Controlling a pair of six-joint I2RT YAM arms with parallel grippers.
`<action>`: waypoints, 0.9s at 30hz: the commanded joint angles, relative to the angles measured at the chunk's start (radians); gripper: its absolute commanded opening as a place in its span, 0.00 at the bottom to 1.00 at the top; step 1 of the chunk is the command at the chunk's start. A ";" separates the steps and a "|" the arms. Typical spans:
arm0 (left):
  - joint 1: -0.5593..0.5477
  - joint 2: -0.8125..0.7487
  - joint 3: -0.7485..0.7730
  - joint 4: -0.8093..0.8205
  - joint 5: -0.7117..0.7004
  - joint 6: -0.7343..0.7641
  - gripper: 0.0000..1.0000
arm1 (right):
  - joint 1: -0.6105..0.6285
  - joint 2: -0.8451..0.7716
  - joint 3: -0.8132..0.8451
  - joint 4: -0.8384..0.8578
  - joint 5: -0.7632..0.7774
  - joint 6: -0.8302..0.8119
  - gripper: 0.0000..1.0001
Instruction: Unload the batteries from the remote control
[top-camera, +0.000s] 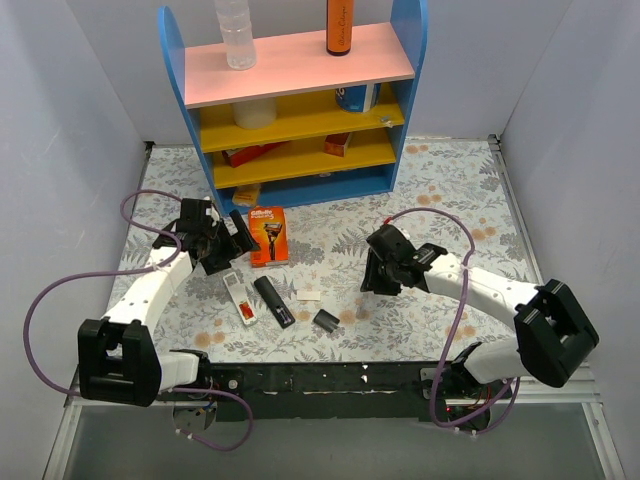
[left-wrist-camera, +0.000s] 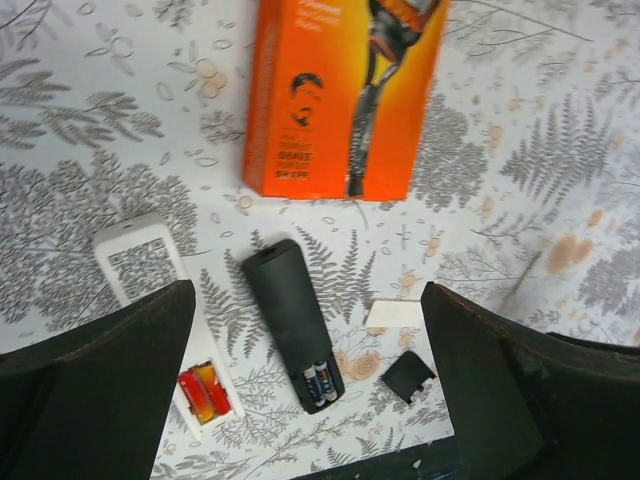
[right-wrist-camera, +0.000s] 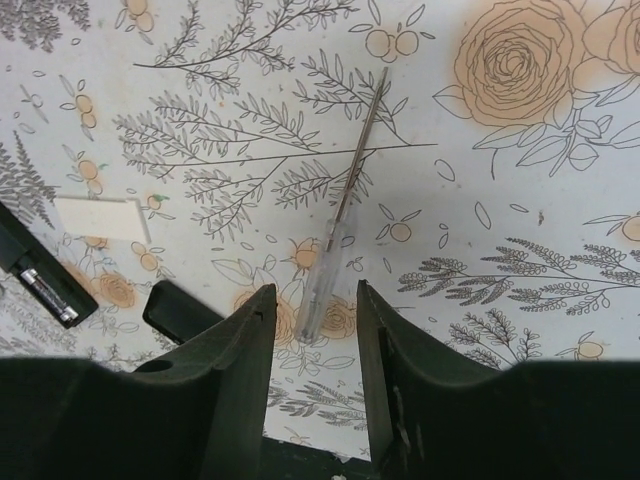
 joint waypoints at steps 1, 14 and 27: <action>0.001 -0.054 -0.044 0.098 0.131 0.036 0.98 | -0.005 0.047 0.000 0.000 0.042 0.035 0.44; 0.001 -0.073 -0.095 0.132 0.209 0.006 0.95 | -0.002 0.123 -0.037 0.070 -0.021 -0.013 0.36; -0.001 -0.051 -0.107 0.143 0.244 0.031 0.93 | 0.011 0.179 -0.031 0.085 -0.065 -0.076 0.27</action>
